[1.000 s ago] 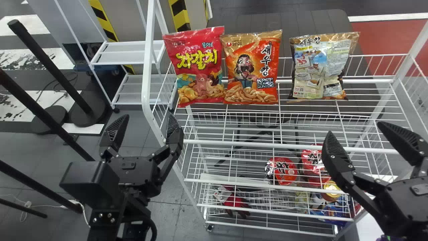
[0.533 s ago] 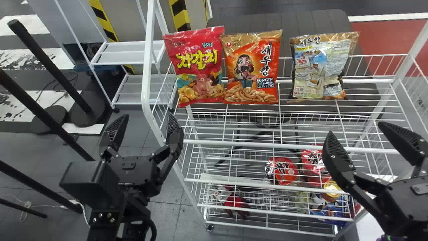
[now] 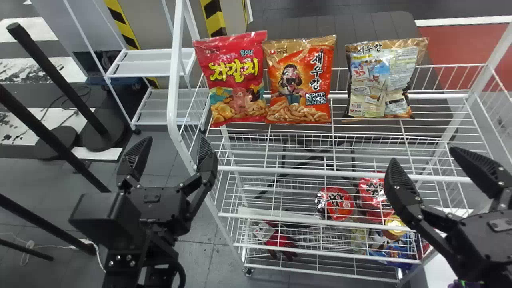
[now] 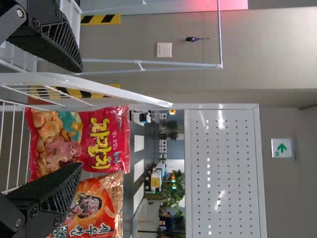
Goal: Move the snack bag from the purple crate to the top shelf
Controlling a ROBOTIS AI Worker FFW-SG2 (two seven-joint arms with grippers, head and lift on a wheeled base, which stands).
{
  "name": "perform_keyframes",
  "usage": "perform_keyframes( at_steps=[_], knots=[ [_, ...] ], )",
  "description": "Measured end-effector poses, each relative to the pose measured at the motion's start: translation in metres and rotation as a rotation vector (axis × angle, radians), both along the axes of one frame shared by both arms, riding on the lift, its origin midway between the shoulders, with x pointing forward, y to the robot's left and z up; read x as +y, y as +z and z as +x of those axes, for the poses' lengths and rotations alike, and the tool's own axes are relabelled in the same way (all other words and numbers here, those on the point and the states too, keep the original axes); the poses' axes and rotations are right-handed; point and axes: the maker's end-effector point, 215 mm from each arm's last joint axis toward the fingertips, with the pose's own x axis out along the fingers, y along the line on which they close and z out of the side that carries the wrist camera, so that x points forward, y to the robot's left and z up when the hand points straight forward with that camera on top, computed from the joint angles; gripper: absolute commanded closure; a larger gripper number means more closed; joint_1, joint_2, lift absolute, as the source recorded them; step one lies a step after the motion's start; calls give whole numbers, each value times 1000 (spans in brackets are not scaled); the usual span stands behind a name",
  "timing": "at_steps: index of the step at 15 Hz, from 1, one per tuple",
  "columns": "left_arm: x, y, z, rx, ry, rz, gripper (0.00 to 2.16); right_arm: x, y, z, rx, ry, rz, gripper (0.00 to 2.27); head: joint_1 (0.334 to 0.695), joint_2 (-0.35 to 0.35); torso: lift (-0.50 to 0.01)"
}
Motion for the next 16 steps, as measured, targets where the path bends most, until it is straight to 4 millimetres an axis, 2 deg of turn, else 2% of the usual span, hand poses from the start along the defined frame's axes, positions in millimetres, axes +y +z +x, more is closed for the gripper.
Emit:
perform_keyframes(
  at_steps=[16],
  knots=[
    [2,-2,-3,5,8,3,161,-2,-7,0,23,-4,-5,164,695,158,-83]
  ],
)
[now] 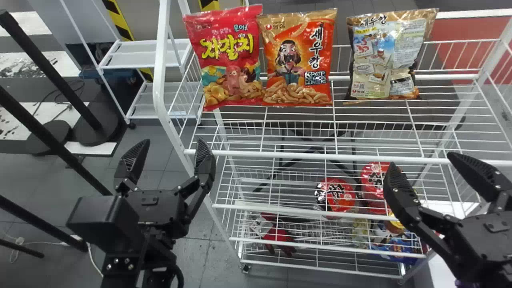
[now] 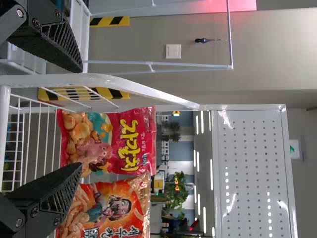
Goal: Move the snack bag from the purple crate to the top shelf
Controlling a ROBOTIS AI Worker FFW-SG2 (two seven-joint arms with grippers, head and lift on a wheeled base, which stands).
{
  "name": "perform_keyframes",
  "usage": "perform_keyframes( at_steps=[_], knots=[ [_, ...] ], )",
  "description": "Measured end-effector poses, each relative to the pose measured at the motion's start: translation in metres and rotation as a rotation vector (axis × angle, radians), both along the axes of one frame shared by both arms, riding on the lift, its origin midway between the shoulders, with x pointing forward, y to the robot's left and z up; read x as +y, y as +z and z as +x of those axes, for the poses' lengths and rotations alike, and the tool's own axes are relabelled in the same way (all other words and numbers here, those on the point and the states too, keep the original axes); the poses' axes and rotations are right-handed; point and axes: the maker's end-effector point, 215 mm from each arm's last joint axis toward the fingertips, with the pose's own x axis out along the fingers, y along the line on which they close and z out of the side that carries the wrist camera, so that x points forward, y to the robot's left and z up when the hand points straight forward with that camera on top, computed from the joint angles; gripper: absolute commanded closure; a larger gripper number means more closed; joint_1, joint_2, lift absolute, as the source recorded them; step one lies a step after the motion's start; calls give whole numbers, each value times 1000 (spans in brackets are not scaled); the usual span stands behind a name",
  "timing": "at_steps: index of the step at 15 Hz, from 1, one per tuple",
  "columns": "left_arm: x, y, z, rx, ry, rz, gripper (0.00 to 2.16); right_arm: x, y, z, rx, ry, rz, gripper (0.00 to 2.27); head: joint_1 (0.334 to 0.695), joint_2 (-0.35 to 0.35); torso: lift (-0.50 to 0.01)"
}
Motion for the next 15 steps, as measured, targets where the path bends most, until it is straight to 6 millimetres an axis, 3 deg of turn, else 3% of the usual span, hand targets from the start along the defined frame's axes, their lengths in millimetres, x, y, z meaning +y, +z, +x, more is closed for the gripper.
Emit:
perform_keyframes(
  at_steps=[15],
  knots=[
    [-6,-6,-3,13,-10,-8,161,-1,-8,-2,7,4,-5,164,695,147,-142]
  ],
)
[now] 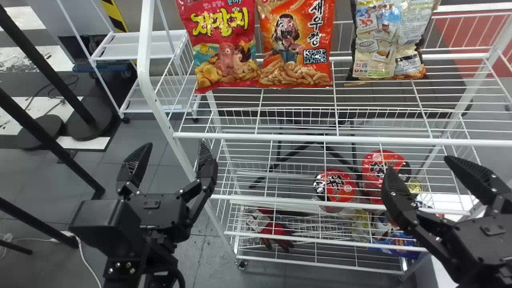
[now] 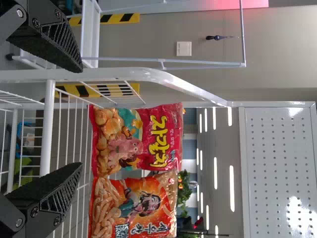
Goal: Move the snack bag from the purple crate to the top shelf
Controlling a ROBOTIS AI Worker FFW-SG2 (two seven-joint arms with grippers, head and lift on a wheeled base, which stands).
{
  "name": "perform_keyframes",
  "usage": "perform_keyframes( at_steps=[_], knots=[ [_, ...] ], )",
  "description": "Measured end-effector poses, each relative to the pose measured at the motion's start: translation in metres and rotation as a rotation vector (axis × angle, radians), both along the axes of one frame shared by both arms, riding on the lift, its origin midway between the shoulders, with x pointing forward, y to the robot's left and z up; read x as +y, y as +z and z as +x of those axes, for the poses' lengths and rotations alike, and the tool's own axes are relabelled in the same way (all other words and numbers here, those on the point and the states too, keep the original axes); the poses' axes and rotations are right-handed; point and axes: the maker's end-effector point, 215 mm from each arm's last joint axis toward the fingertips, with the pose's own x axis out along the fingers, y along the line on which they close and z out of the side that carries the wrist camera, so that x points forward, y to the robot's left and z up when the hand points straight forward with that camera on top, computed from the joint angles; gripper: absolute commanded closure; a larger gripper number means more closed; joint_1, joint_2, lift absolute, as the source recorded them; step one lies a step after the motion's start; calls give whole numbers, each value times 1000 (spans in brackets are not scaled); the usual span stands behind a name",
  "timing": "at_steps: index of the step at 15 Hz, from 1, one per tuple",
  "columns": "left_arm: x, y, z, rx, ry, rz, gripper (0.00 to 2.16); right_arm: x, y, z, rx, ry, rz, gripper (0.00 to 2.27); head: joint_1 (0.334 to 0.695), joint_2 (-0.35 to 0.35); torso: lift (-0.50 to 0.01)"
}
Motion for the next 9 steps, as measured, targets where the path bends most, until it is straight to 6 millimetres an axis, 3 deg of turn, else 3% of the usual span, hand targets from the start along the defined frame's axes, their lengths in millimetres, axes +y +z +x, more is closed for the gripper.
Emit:
perform_keyframes(
  at_steps=[9],
  knots=[
    [0,-3,1,3,-1,1,161,-1,-9,3,2,0,0,164,695,145,-178]
  ],
)
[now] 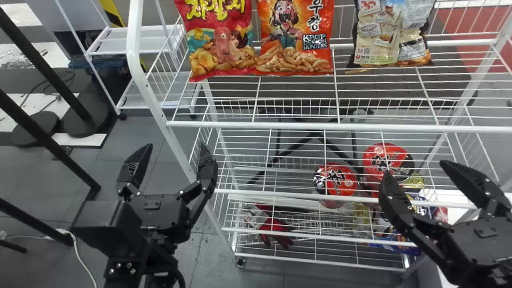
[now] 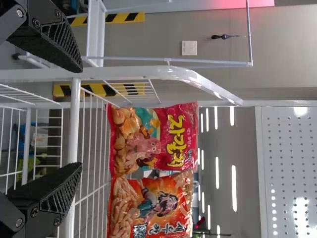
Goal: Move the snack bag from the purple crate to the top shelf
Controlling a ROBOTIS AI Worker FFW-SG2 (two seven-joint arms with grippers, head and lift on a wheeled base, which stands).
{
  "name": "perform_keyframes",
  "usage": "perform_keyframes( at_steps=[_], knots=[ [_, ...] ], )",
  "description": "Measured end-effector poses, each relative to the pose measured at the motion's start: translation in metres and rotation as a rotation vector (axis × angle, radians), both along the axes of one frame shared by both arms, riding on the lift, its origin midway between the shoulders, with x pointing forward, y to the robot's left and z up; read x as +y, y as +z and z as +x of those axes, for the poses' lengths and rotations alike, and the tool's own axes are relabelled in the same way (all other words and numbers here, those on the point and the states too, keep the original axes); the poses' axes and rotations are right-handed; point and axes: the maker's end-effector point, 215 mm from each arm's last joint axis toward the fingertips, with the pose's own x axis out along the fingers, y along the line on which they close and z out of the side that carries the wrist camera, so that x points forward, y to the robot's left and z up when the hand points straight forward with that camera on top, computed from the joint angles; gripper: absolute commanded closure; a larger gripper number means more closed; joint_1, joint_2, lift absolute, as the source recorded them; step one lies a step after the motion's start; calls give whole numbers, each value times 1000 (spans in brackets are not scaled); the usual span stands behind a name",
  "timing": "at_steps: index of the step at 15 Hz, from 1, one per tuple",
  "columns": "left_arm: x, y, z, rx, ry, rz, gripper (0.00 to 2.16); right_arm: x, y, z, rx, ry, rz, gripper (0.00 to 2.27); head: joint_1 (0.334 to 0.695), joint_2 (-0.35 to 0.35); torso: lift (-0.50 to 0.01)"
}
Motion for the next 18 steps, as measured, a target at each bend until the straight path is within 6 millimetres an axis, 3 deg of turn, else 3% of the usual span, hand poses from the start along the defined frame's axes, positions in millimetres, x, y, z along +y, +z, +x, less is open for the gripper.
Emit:
perform_keyframes(
  at_steps=[18],
  knots=[
    [0,-8,5,8,0,5,161,-3,5,4,-23,-7,7,164,695,138,-250]
  ],
)
